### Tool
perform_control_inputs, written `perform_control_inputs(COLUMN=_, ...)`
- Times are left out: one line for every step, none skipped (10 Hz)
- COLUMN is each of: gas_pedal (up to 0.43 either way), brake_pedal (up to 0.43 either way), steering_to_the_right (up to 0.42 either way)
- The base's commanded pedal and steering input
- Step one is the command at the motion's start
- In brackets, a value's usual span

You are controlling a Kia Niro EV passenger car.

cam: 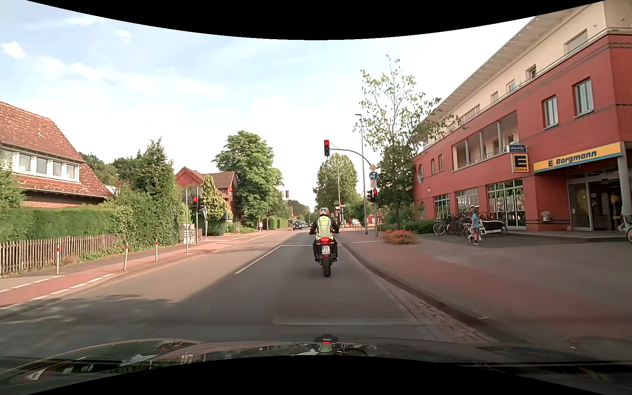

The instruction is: Follow the waypoints while adhering to traffic rules and regulations

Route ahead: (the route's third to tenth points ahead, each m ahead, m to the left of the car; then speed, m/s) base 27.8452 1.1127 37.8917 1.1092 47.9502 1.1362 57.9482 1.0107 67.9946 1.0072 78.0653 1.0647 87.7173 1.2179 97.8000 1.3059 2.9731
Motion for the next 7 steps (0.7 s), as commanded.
perform_control_inputs(gas_pedal=0.0, brake_pedal=0.0, steering_to_the_right=-0.003)
perform_control_inputs(gas_pedal=0.0, brake_pedal=0.0, steering_to_the_right=-0.003)
perform_control_inputs(gas_pedal=0.0, brake_pedal=0.0, steering_to_the_right=-0.004)
perform_control_inputs(gas_pedal=0.0, brake_pedal=0.0, steering_to_the_right=-0.004)
perform_control_inputs(gas_pedal=0.0, brake_pedal=0.0, steering_to_the_right=-0.004)
perform_control_inputs(gas_pedal=0.0, brake_pedal=0.006, steering_to_the_right=-0.004)
perform_control_inputs(gas_pedal=0.0, brake_pedal=0.067, steering_to_the_right=-0.004)
